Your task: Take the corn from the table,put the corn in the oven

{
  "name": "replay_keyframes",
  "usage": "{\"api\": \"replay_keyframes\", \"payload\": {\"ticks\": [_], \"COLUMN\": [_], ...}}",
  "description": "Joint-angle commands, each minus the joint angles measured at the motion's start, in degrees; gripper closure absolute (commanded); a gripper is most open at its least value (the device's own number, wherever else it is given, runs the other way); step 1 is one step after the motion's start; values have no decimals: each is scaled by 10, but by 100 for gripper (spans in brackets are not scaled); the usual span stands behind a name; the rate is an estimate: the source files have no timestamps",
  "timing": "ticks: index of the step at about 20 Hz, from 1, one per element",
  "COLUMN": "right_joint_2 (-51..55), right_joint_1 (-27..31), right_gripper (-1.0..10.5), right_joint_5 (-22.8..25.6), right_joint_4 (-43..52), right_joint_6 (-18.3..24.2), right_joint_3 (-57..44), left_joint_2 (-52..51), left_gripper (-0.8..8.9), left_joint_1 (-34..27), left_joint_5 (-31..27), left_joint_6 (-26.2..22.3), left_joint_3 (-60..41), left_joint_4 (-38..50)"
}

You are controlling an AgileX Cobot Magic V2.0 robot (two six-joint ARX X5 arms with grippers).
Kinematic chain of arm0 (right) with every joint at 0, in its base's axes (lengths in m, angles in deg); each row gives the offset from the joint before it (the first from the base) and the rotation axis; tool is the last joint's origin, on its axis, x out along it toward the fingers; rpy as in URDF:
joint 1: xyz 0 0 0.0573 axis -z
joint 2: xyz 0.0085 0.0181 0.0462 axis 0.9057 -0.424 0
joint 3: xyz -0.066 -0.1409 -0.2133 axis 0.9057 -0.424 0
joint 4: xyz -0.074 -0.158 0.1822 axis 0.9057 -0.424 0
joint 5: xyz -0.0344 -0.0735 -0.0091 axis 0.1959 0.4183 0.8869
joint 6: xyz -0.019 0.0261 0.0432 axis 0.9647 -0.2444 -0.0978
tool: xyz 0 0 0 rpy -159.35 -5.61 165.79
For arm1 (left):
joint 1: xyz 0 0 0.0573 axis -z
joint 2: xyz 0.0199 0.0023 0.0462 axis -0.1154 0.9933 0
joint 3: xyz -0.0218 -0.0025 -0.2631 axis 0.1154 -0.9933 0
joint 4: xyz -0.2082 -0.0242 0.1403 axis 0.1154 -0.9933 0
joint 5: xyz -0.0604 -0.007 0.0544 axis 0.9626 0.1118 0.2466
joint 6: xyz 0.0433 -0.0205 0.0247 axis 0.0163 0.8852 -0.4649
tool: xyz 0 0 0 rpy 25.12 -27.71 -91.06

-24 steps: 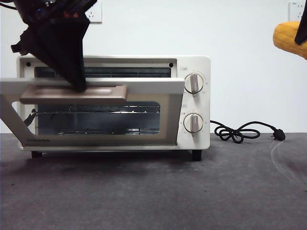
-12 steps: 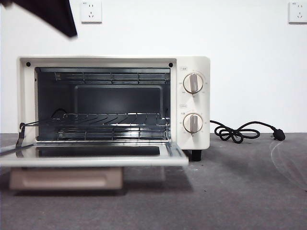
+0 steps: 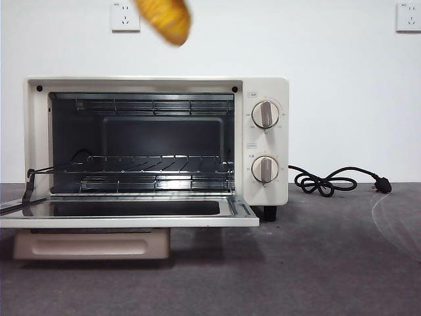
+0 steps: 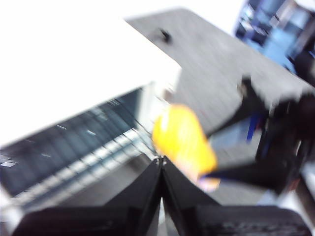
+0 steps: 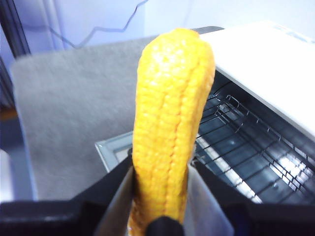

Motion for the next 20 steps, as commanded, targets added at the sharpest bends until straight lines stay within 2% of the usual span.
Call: {"api": "replay_keyframes", "payload": {"ticks": [1,8,14,20], "right_joint_2": [-42,-169,-271,-345], "right_joint_1": [-21,-38,-35,-14], "right_gripper": [959,959,959,959], "right_joint_5": [34,103,183,238], "right_joint_4": [16,20,43,98], "right_joint_6": [88,202,290,338], "right_joint_3": [21,104,165,196], "left_joint_2": [-24,-79,-109,-116], "left_gripper": [818,819,819,819], "left_joint_1": [1,1,1,1], "left_joint_5": [-29,-91,-108,-115], "left_joint_6": [16,23,24,24], "left_joint_3": [-4,-4,-4,-4], "left_joint_4": [4,4,-5,-23]}}
